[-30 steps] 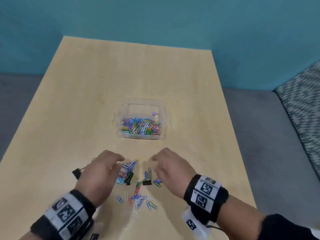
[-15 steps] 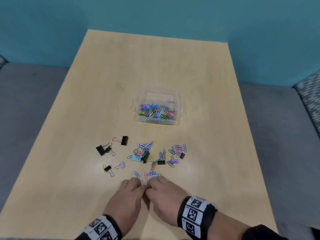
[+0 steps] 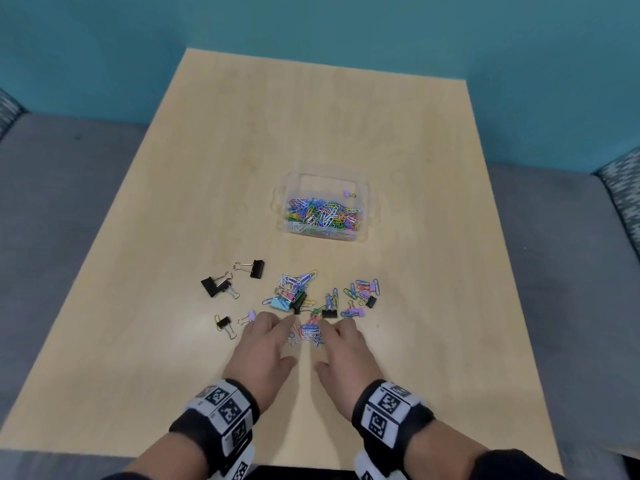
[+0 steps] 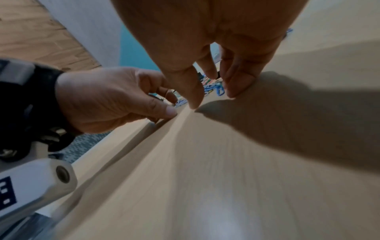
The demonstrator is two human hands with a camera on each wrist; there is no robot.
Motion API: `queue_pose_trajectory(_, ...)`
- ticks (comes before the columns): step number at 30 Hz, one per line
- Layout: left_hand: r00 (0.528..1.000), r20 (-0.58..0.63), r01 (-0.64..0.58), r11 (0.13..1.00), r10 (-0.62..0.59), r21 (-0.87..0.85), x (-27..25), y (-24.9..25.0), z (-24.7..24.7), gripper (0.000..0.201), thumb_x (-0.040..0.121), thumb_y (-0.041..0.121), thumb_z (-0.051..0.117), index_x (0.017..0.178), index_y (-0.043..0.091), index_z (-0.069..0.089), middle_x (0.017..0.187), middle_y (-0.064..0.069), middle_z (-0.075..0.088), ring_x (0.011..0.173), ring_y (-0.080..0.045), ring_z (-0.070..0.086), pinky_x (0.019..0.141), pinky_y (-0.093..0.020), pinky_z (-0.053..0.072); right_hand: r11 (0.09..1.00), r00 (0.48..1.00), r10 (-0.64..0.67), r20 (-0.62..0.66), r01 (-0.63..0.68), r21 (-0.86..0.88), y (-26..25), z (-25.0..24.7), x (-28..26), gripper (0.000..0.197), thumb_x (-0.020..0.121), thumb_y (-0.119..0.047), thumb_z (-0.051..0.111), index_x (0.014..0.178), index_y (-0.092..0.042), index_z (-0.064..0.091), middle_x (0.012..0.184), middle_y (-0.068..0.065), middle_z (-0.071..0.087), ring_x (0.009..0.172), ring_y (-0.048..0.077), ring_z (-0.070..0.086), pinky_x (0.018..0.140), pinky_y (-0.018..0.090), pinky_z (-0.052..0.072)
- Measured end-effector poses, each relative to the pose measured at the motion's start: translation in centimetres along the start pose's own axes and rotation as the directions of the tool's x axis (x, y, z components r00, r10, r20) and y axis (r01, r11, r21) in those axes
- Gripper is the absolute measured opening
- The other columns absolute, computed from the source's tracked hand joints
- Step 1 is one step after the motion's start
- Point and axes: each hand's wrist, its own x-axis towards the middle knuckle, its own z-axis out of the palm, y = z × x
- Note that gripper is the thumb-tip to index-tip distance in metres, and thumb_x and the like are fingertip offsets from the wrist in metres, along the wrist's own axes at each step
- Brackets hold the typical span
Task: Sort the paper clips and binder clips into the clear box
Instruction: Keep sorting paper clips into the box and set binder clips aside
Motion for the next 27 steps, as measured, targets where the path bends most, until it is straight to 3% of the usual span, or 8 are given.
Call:
queue_pose_trajectory(3,1.000,-0.021,-0.011,1.000,0.011,-0.008,1.2,0.6,0.2,0.060,0.079,0.019,0.067,0.136,0.025,0.047,0.110,0.004,0.044,0.103,-0.018,0.046,0.088,-0.029,0.043,0.999,0.999,-0.021,-0.027,0.020,-0.028,-0.3,0.2,1.9,0.056,0.087,-0.015,0.055,0.138,-0.022,0.034,0.117,0.004,0.035,0.106,0.023,0.039,0.088,0.029,0.041)
queue_pose_trajectory(9,0.995,-0.085,-0.061,0.998,0.060,-0.008,2.8,1.2,0.1,0.037,0.080,0.016,0.066,0.115,0.028,0.062,0.093,0.003,0.048,0.088,-0.019,0.050,0.070,-0.031,0.044,0.984,0.991,-0.126,-0.052,0.119,-0.131,0.2,0.1,3.8,0.028,0.085,-0.004,0.051,0.109,-0.018,0.053,0.104,0.006,0.042,0.090,0.026,0.042,0.064,0.032,0.037)
queue_pose_trajectory(13,0.991,-0.095,-0.095,0.994,0.099,0.046,3.0,0.9,0.5,0.022,0.077,0.015,0.067,0.097,0.025,0.067,0.089,0.002,0.051,0.083,-0.023,0.054,0.063,-0.034,0.048,0.965,0.980,-0.195,-0.029,0.187,-0.182,0.9,-0.3,3.9,0.034,0.063,0.009,0.064,0.082,-0.015,0.052,0.086,0.009,0.048,0.073,0.029,0.050,0.052,0.029,0.030)
queue_pose_trajectory(17,0.989,-0.086,-0.115,0.991,0.121,0.075,3.1,0.7,0.6,0.017,0.073,0.012,0.073,0.088,0.018,0.068,0.085,-0.002,0.055,0.075,-0.026,0.057,0.055,-0.033,0.047,0.943,0.972,-0.233,-0.008,0.224,-0.246,1.5,-0.9,4.0,0.044,0.050,0.005,0.078,0.070,-0.018,0.046,0.072,0.004,0.046,0.057,0.022,0.045,0.048,0.025,0.022)
queue_pose_trajectory(20,0.991,-0.080,-0.102,0.990,0.109,0.093,3.1,0.8,0.4,0.008,0.077,0.015,0.070,0.083,0.014,0.065,0.085,-0.003,0.055,0.073,-0.026,0.056,0.054,-0.035,0.047,0.936,0.969,-0.247,-0.005,0.238,-0.259,2.0,-1.3,4.1,0.048,0.051,0.003,0.080,0.066,-0.021,0.041,0.070,-0.003,0.033,0.056,0.015,0.029,0.048,0.023,0.020)
queue_pose_trajectory(22,0.992,-0.059,-0.100,0.987,0.108,0.122,3.2,0.9,0.3,0.009,0.076,0.012,0.070,0.080,0.013,0.063,0.083,-0.002,0.054,0.071,-0.025,0.055,0.053,-0.037,0.048,0.937,0.970,-0.242,-0.002,0.233,-0.260,2.3,-1.5,4.1,0.046,0.053,0.002,0.080,0.065,-0.020,0.042,0.068,-0.002,0.036,0.056,0.015,0.026,0.047,0.023,0.020)
queue_pose_trajectory(25,0.991,0.034,-0.134,0.967,0.129,0.216,3.2,1.2,-0.1,0.024,0.063,0.002,0.076,0.072,0.016,0.058,0.073,0.000,0.051,0.059,-0.021,0.052,0.043,-0.028,0.039,0.951,0.970,-0.242,-0.002,0.237,-0.200,2.7,-2.0,4.0,0.025,0.072,-0.003,0.072,0.068,-0.015,0.050,0.073,0.004,0.047,0.054,0.021,0.039,0.047,0.026,0.029)
queue_pose_trajectory(27,0.991,0.031,-0.133,0.953,0.130,0.271,3.3,1.7,-0.3,0.030,0.057,0.003,0.078,0.067,0.016,0.054,0.068,0.001,0.049,0.053,-0.020,0.050,0.042,-0.025,0.027,0.964,0.974,-0.225,0.002,0.223,-0.148,2.9,-2.3,4.1,0.009,0.087,-0.011,0.060,0.078,-0.011,0.058,0.084,0.007,0.051,0.068,0.028,0.051,0.054,0.032,0.039)
